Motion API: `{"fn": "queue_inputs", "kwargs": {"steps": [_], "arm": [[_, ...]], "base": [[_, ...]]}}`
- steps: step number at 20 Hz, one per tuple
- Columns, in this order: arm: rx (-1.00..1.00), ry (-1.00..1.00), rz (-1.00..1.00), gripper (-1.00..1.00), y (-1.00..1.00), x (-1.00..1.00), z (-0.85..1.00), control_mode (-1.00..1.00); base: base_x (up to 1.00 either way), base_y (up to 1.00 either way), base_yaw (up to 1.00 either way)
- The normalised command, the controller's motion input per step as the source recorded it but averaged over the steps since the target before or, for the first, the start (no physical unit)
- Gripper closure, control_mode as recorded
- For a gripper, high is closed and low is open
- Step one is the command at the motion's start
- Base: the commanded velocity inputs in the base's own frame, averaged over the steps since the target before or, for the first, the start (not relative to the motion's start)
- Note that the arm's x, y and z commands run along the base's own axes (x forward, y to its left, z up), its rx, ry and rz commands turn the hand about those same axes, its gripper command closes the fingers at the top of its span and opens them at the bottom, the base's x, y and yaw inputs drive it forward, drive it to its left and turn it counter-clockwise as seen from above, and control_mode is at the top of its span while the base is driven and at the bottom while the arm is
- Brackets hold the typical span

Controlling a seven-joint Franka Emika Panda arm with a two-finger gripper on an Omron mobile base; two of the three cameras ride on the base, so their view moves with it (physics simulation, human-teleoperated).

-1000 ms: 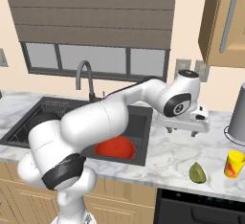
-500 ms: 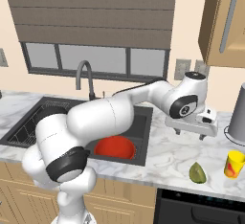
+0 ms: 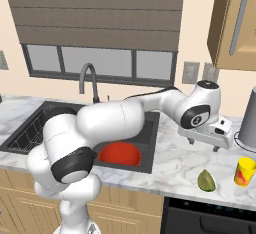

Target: Remove the sweet potato and lemon wedge from the sink. Then move the bowl and cup from the counter to the sink for washing.

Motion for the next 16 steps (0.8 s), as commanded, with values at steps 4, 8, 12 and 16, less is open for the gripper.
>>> {"fn": "queue_inputs", "kwargs": {"steps": [4, 8, 12, 16], "arm": [[0.0, 0.0, -0.08, -1.0, -0.27, 0.0, -0.02, -1.0], [0.0, 0.0, -0.05, -1.0, -0.3, 0.01, 0.0, -1.0], [0.0, 0.0, -0.02, -1.0, -0.3, 0.0, 0.0, -1.0], [0.0, 0.0, 0.0, -1.0, -0.29, 0.02, 0.0, -1.0]], "base": [[0.0, 0.0, 0.0], [0.0, 0.0, 0.0], [0.0, 0.0, 0.0], [0.0, 0.0, 0.0]]}}
